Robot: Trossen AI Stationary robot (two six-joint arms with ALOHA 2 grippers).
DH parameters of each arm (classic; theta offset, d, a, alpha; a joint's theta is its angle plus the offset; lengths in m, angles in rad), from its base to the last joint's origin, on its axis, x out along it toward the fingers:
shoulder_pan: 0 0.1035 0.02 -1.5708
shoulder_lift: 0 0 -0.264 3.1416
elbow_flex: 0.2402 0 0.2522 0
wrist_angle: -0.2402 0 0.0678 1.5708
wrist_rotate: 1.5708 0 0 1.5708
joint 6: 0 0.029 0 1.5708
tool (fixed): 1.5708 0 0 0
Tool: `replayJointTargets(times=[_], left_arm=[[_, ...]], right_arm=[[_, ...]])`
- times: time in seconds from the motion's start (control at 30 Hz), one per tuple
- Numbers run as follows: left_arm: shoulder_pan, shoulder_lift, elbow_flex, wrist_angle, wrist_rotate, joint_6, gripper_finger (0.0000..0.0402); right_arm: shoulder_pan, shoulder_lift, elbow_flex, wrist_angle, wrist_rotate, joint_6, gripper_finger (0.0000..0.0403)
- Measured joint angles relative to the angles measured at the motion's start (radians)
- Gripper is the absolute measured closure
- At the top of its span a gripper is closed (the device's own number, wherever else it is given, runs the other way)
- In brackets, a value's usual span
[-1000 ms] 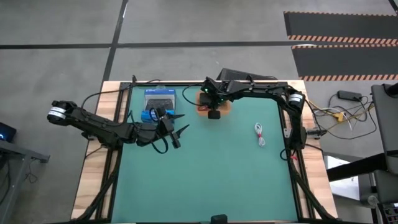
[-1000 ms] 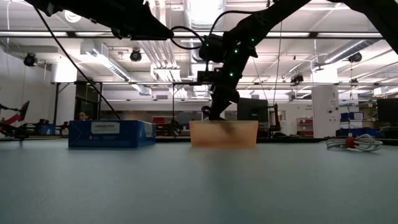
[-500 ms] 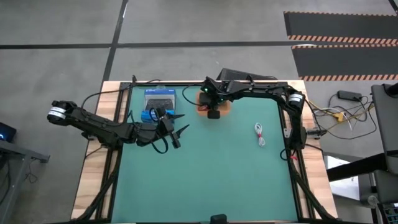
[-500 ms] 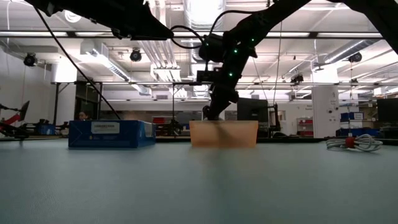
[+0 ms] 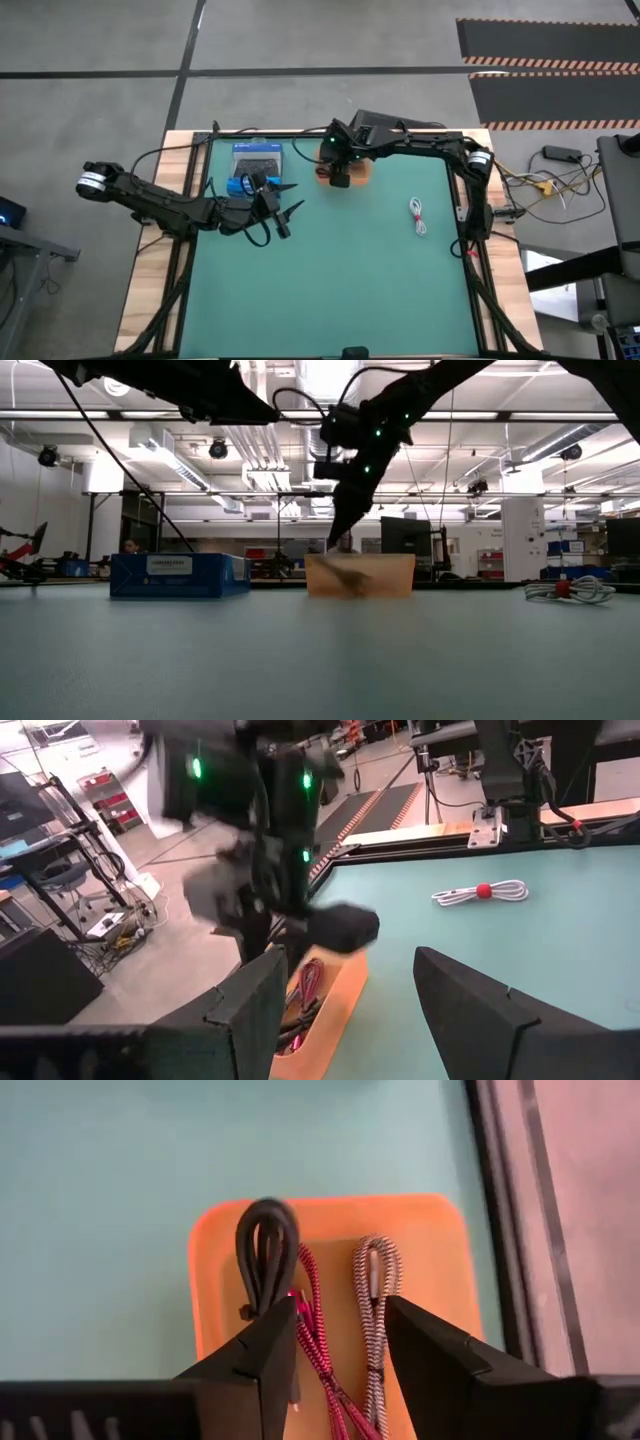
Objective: Pick and place USB-C Cables
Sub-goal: Put the black charger cable into the orange bin
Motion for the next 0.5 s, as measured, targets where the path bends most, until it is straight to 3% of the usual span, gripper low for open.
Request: replayJointTargets(times=[0.27,0.5], left_arm=[[0.000,0.000,0.000,-0.005,0.000,0.000,0.0198],[0.000,0.000,0.000,-0.004,0.000,-0.001,0.0198]], right_arm=[[0.054,-0.141,-0.038,0.018,-0.054,0.056,0.0285],[0.062,-0.249,-0.161,0.147,-0.061,0.038,0.0343]])
